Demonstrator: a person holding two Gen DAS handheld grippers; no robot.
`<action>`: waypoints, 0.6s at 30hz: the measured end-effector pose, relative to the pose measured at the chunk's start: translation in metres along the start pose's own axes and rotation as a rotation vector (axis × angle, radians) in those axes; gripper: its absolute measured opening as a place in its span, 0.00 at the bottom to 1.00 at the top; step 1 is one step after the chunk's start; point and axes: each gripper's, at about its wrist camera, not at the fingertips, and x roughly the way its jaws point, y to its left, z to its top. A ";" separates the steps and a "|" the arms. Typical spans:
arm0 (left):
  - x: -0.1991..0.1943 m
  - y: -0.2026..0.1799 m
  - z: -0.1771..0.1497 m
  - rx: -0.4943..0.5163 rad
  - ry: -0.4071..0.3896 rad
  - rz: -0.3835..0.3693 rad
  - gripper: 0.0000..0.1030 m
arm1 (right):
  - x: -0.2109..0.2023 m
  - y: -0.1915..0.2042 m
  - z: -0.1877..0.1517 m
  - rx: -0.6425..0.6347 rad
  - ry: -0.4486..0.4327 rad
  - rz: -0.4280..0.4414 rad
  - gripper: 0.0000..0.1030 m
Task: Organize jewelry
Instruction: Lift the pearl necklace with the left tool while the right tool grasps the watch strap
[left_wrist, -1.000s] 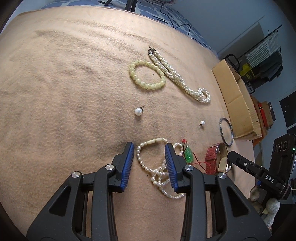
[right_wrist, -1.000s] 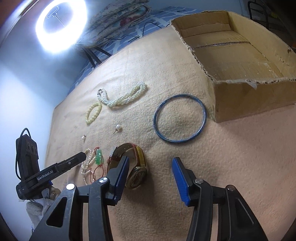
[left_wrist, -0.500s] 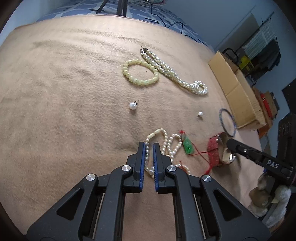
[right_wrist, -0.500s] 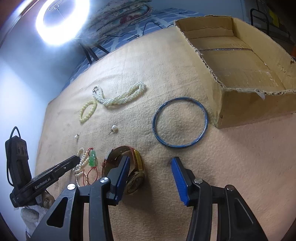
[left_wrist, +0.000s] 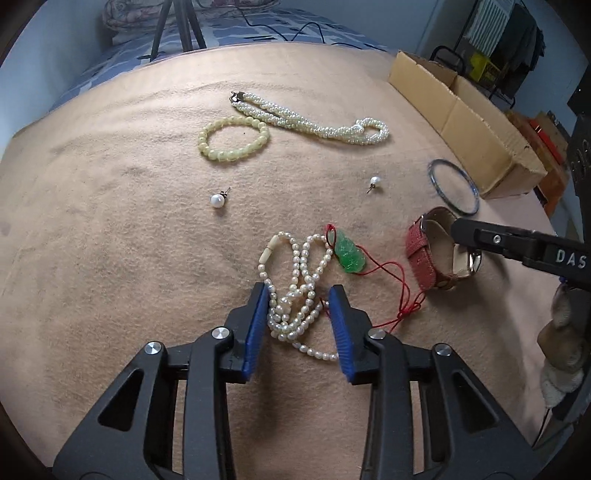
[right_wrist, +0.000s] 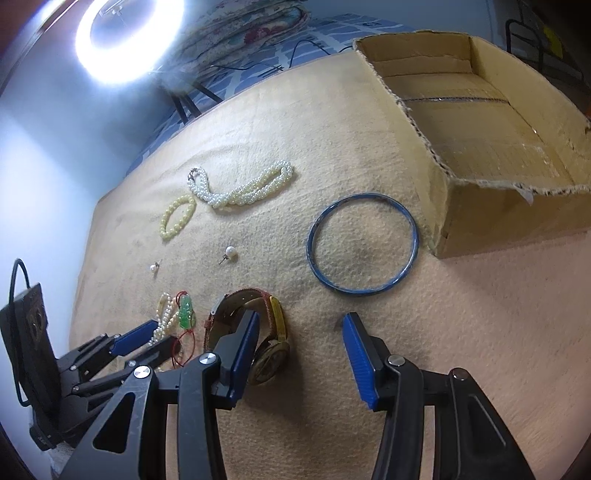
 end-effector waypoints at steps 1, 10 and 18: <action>0.000 0.003 0.000 -0.004 0.000 -0.010 0.32 | 0.001 0.002 0.000 -0.005 0.000 -0.004 0.49; 0.013 -0.003 0.017 0.049 0.045 0.047 0.28 | 0.008 0.020 0.002 -0.104 0.020 -0.094 0.49; 0.009 0.028 0.024 -0.035 0.053 0.076 0.07 | 0.007 0.018 0.002 -0.118 0.030 -0.110 0.40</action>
